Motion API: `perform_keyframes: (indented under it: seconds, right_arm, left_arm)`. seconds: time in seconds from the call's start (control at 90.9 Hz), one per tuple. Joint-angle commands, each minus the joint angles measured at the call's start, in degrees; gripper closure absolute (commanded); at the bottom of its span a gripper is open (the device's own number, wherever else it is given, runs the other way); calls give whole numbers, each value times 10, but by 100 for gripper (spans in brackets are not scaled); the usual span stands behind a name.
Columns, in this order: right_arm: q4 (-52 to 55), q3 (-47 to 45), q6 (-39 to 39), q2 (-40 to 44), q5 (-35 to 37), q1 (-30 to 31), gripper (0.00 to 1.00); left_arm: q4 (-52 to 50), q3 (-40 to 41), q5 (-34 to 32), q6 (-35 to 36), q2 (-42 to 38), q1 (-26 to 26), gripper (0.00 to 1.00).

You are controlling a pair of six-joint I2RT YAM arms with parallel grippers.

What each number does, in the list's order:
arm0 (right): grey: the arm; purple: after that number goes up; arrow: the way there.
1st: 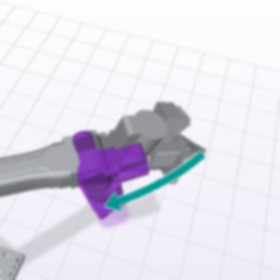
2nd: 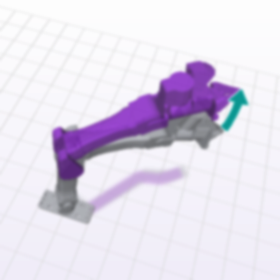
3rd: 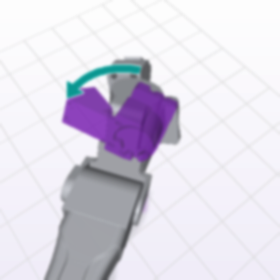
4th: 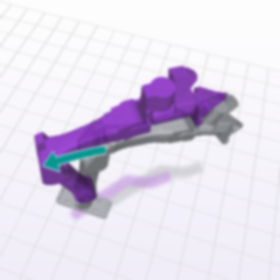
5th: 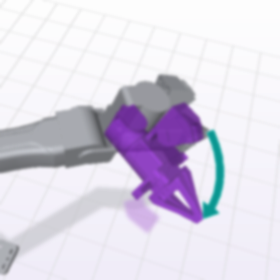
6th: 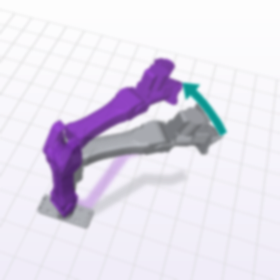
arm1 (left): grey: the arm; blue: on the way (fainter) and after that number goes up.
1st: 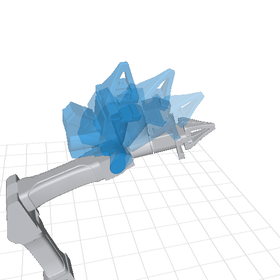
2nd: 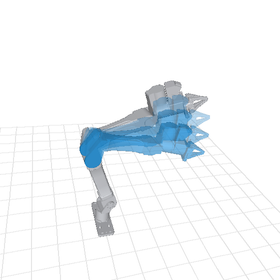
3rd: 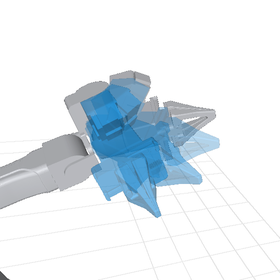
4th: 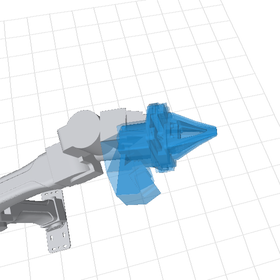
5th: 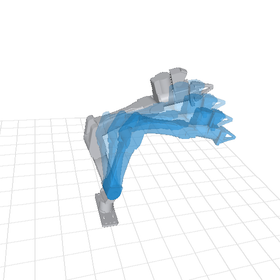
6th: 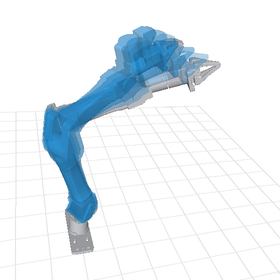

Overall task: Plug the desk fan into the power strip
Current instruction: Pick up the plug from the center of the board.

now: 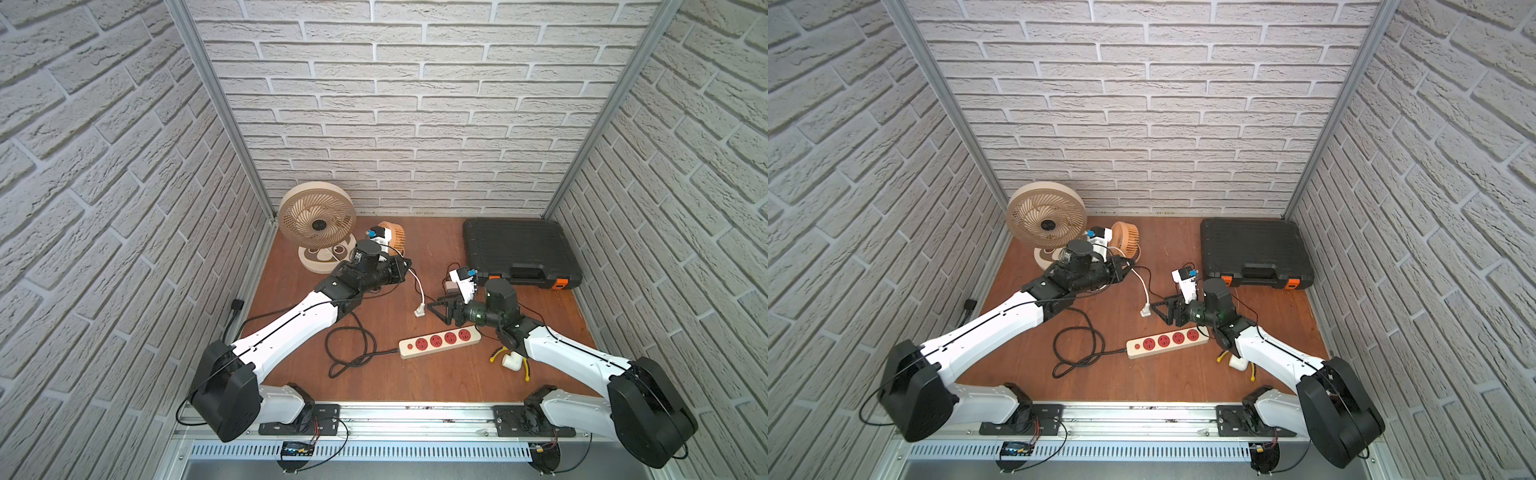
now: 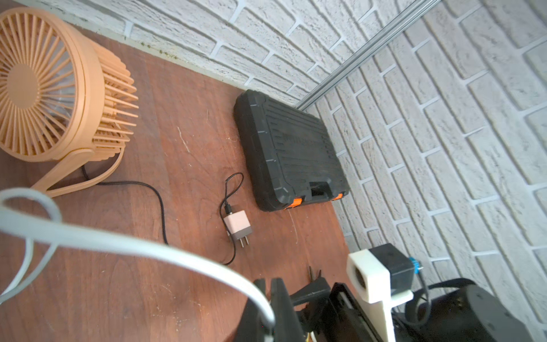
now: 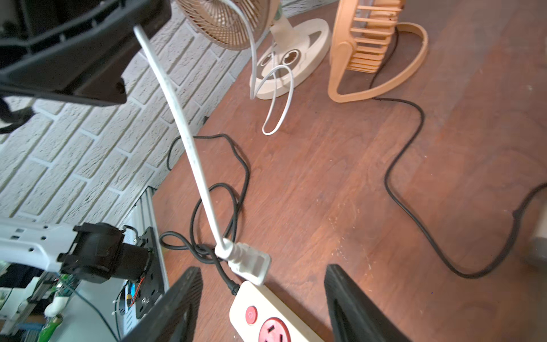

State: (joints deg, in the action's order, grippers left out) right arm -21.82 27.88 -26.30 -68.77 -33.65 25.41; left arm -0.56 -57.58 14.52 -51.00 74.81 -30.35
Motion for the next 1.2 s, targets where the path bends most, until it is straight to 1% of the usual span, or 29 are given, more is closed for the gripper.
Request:
perform_keyframes:
  seconds: [0.0, 0.132, 0.242, 0.286, 0.539, 0.836, 0.935, 1.056, 1.188]
  right_arm:
    - [-103, -23, -6, 27, -55, 8, 30]
    - [-163, -47, -5, 38, -60, 11, 35]
    - [-238, -75, -6, 38, -49, 19, 36]
    - [-249, -77, -2, 34, -44, 23, 36]
    - [-223, -42, 31, -14, -71, 60, 37]
    - [-184, -13, 73, -43, -69, 95, 41]
    - [-172, -8, 82, -48, -66, 104, 44]
    - [-156, 1, 89, -53, -65, 108, 51]
    - [-154, 14, 79, -53, -62, 108, 53]
  left_arm:
    - [8, 3, 90, -12, -27, 25, 100]
    - [12, -3, 158, -19, -37, 43, 100]
    - [0, -10, 187, -16, -35, 46, 100]
    - [0, -10, 193, -16, -36, 46, 100]
    - [10, 5, 212, -21, -37, 43, 100]
    - [17, 25, 215, -20, -36, 42, 100]
    - [19, 30, 216, -20, -35, 42, 100]
    - [22, 32, 217, -21, -33, 42, 100]
    - [21, 39, 221, -20, -32, 40, 100]
